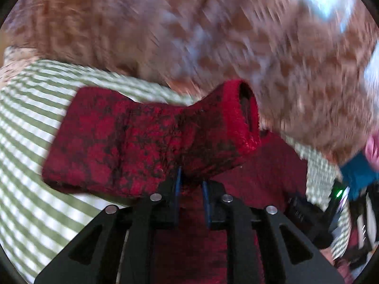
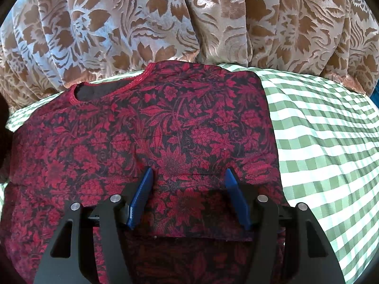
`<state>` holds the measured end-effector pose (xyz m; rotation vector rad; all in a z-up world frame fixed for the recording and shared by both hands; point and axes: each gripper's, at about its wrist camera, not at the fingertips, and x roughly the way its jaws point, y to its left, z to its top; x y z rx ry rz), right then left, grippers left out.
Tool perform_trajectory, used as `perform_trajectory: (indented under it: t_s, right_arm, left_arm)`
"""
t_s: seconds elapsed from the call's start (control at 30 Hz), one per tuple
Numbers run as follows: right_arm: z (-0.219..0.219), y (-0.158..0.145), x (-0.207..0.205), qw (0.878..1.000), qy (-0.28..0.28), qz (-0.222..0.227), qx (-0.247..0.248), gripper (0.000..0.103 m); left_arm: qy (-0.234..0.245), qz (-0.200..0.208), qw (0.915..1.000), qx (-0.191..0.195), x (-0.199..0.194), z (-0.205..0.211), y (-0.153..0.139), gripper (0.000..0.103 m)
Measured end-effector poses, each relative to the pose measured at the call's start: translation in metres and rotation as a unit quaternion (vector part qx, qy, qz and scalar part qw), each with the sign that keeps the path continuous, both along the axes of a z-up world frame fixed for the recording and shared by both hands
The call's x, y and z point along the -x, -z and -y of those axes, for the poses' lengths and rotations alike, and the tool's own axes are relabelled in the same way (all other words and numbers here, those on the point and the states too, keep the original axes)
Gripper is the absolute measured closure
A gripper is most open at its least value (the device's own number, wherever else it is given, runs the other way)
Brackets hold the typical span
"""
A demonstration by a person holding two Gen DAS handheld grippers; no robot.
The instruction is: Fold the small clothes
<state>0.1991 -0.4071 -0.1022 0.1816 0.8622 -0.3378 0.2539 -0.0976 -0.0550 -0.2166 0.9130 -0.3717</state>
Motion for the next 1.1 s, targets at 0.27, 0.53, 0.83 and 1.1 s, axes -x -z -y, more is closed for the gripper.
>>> perform_trajectory:
  t_s: [0.27,0.53,0.83,1.1]
  right_arm:
    - [0.002,-0.003,0.000,1.000,-0.008,0.002,-0.020,0.035]
    - [-0.028,-0.048,-0.004,0.972,-0.091,0.059,-0.208,0.028]
    - [-0.137,-0.033,-0.067,0.943,-0.187,0.007,-0.275,0.054]
    - [-0.157,-0.098,-0.062,0.952,-0.208,0.071,-0.213,0.098]
  left_arm:
    - [0.011,0.003,0.9995,-0.031,0.013,0.020,0.010,0.048]
    - [0.006,0.021,0.9996,-0.018,0.042,-0.014,0.005,0.043]
    - [-0.026,-0.018,0.9995,0.005,0.067,-0.054,0.035,0.044]
    - [-0.043,-0.041,0.9981,0.012,0.068,-0.068,0.054,0.044]
